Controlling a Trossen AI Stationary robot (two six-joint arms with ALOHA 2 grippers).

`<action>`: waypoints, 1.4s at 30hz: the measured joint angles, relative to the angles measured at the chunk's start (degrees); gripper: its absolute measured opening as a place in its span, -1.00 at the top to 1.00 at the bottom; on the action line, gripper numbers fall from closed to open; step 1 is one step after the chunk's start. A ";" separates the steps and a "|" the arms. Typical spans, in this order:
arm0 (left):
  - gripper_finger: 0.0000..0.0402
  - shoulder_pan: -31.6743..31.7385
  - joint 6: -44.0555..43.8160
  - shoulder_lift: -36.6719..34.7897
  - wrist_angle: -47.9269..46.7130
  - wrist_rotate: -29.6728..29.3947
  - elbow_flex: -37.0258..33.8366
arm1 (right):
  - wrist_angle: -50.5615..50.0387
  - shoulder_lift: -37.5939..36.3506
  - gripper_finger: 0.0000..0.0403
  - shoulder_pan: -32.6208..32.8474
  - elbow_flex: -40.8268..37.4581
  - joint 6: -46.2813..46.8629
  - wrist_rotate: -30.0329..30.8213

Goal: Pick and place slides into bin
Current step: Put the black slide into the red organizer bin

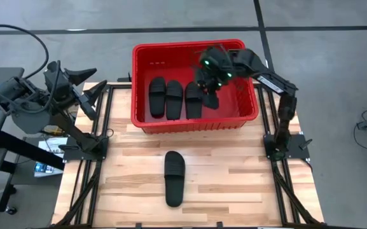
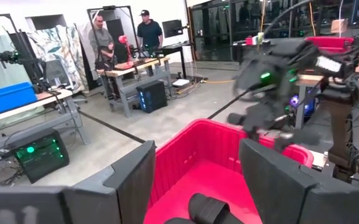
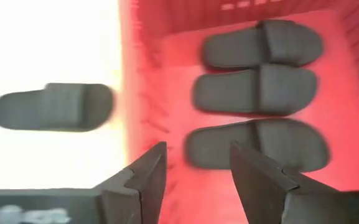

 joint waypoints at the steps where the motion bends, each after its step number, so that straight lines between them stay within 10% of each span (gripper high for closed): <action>1: -0.12 -0.31 0.00 -0.07 0.00 -0.01 0.00 | -0.79 -0.97 0.19 1.21 0.00 1.63 -0.02; 11: -0.12 -13.26 -0.33 -3.71 0.05 0.85 -1.84 | -2.33 -6.34 0.24 18.67 -0.02 24.01 1.76; 29: -0.12 -31.23 -25.66 -14.26 -0.02 -6.60 -33.04 | 3.65 2.22 0.31 55.29 -0.07 66.00 60.14; 42: -0.12 -34.98 -30.68 -10.45 3.70 -1.87 -37.16 | 2.98 15.47 0.32 56.19 -0.05 83.32 61.91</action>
